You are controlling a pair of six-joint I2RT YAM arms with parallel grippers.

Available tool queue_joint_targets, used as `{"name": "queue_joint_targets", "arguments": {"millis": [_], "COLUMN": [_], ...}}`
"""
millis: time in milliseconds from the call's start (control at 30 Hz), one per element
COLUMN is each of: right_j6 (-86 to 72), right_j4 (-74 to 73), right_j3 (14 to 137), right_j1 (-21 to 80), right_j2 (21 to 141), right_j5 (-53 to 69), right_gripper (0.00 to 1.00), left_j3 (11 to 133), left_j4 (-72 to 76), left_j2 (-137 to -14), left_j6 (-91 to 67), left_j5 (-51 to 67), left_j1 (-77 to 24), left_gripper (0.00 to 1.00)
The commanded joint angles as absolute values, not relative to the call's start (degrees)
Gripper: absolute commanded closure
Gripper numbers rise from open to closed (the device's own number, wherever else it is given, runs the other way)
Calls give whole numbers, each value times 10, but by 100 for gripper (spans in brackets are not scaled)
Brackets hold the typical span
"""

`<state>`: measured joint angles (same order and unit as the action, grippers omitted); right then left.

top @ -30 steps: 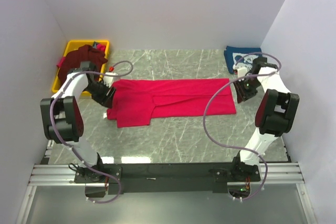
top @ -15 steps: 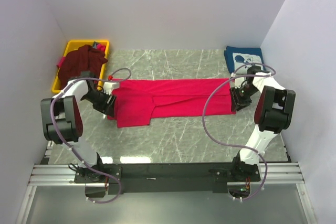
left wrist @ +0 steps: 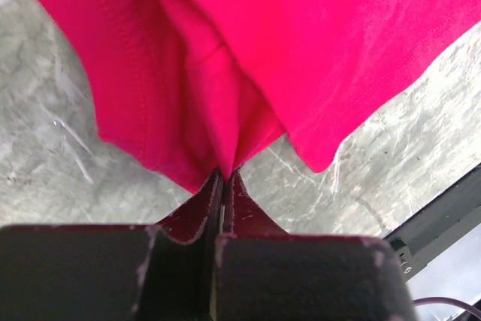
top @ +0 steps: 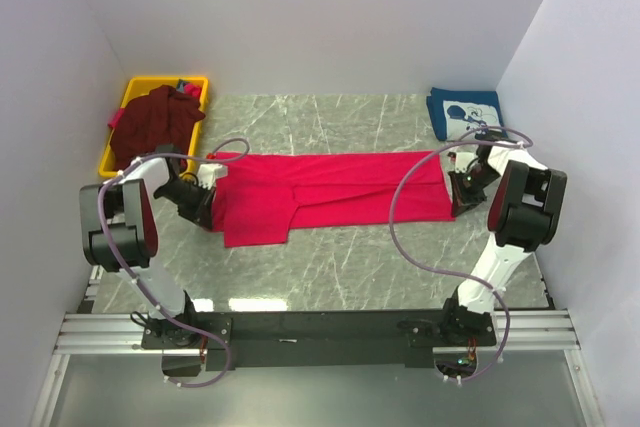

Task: Fold and stack the t-shirts
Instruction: Fold the tshirt

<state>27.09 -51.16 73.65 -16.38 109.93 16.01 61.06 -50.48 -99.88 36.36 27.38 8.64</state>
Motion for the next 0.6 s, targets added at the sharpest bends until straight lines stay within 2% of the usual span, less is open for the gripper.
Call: {"name": "queue_joint_targets", "arguments": {"millis": [0, 33, 67, 100, 133, 200, 233, 267, 333, 433, 567], "right_j6": [298, 301, 304, 305, 306, 309, 310, 310, 317, 292, 202], "right_j4": [-519, -523, -529, -543, -550, -574, -582, -594, -604, -589, -553], "right_j3": [728, 731, 736, 741, 746, 757, 764, 766, 763, 738, 718], "right_j1": [-181, -181, -181, -181, -181, -180, -179, -175, -164, -116, -22], "right_j2": [1064, 1061, 1061, 1060, 1051, 1035, 1013, 1001, 959, 903, 891], "right_j5": [128, 127, 129, 134, 141, 170, 182, 202, 229, 276, 336], "right_gripper": [100, 100, 100, 95, 76, 61, 60, 60, 60, 62, 65], "left_j3": [602, 601, 606, 609, 613, 626, 628, 626, 608, 557, 461], "left_j4": [-526, -527, -535, -540, -548, -582, -595, -609, -607, -597, -559], "left_j2": [-962, -958, -955, -947, -938, -899, -881, -847, -812, -762, -703], "left_j6": [372, 373, 374, 375, 386, 412, 449, 474, 501, 552, 645], "left_j5": [273, 272, 272, 276, 286, 305, 328, 335, 327, 325, 370], "left_j1": [96, 97, 96, 97, 98, 96, 97, 94, 76, 51, 48], "left_gripper": [99, 99, 93, 84, 69, 57, 48, 44, 40, 43, 43]}}
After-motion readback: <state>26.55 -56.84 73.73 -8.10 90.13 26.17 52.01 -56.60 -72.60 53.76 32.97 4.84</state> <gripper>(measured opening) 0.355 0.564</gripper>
